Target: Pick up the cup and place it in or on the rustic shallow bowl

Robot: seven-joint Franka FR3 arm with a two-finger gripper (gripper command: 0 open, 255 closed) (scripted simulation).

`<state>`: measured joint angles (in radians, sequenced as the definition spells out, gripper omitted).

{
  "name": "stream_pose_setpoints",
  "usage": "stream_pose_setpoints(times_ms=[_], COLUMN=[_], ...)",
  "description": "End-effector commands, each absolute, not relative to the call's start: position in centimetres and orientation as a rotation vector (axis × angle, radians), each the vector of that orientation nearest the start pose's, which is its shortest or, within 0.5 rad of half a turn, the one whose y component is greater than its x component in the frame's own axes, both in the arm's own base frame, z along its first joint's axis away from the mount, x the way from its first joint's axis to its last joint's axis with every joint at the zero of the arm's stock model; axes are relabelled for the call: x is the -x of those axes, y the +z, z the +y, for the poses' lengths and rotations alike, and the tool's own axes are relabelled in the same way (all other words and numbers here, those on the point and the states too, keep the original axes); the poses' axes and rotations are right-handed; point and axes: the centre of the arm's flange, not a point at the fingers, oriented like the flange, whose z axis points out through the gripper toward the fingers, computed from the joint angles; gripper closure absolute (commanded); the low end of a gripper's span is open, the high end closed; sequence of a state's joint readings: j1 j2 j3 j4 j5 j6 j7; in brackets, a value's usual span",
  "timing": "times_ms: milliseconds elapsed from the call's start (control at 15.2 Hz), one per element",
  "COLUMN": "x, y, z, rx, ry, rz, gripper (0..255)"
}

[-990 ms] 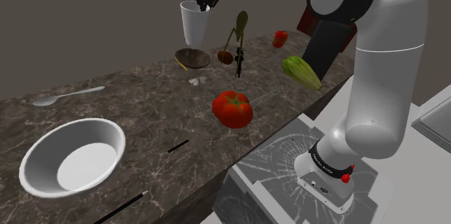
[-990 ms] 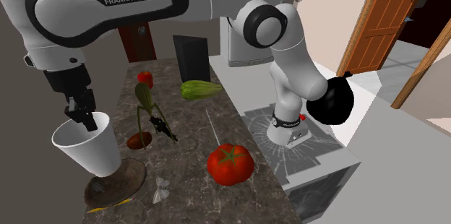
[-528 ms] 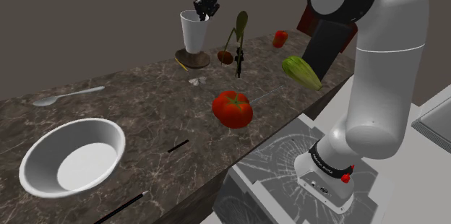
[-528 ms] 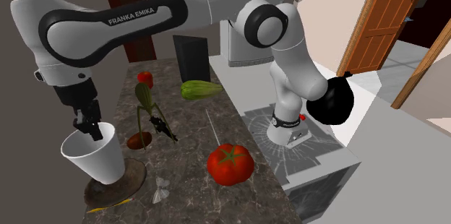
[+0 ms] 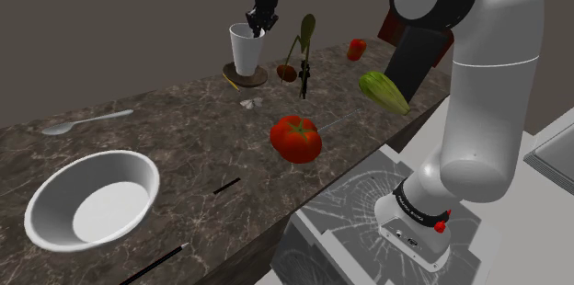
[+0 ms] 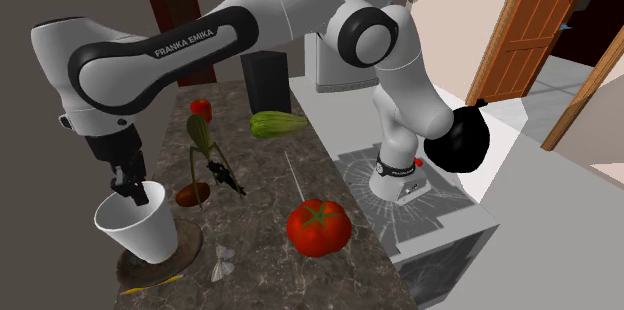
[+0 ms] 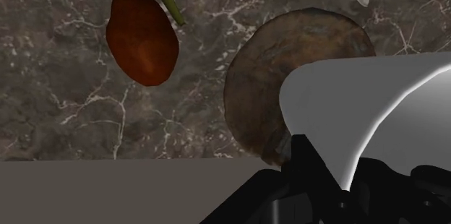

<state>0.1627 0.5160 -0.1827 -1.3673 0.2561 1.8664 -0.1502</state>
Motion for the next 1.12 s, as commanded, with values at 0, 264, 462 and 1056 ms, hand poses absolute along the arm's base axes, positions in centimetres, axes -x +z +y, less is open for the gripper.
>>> stream_pose_setpoints(times_ms=[0,264,462,1056], x=[-70.5,-70.5,-70.5,-70.5], y=[42.4,42.4,42.4,47.3], z=[3.0,3.0,3.0,2.2], rx=[2.984,2.984,2.984,2.984], ry=[-0.009,-0.009,-0.009,-0.009], rz=[-0.116,-0.116,-0.116,-0.116], gripper=[255,255,0,0])
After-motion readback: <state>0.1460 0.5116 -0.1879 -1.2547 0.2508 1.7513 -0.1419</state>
